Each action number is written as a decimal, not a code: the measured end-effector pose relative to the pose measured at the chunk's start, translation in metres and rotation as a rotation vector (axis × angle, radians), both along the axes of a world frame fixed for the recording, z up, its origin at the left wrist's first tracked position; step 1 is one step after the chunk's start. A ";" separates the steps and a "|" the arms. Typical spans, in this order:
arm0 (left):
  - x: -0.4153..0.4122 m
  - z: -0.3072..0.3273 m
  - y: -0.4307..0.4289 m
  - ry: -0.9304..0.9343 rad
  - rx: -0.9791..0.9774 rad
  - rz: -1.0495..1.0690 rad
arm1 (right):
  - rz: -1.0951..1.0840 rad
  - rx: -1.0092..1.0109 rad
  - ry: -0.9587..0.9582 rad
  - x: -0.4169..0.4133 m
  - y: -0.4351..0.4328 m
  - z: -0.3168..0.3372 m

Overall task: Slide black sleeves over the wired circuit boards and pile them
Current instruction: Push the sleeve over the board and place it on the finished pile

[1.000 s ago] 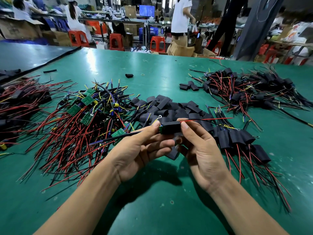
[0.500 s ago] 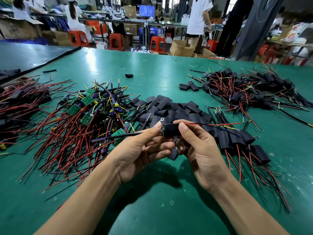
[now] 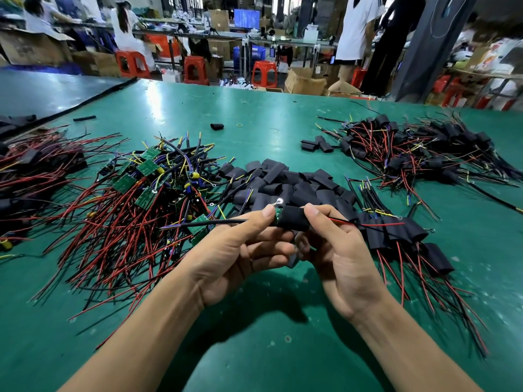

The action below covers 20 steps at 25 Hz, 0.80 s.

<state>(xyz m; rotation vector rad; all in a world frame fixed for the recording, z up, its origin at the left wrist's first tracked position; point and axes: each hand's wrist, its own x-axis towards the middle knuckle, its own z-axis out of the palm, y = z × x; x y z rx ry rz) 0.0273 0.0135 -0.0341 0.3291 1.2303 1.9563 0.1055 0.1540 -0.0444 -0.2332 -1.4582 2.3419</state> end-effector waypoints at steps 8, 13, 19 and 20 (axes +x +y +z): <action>0.000 -0.005 0.001 0.139 -0.003 0.081 | -0.084 0.023 -0.024 -0.003 -0.001 -0.005; 0.000 -0.009 0.001 0.259 -0.092 0.091 | -0.068 0.209 -0.032 0.000 -0.001 -0.005; 0.002 -0.011 0.005 0.301 -0.107 0.147 | -0.220 0.415 -0.027 -0.001 -0.003 -0.008; 0.002 -0.010 0.005 0.294 -0.108 0.156 | -0.221 0.431 -0.025 -0.001 -0.003 -0.007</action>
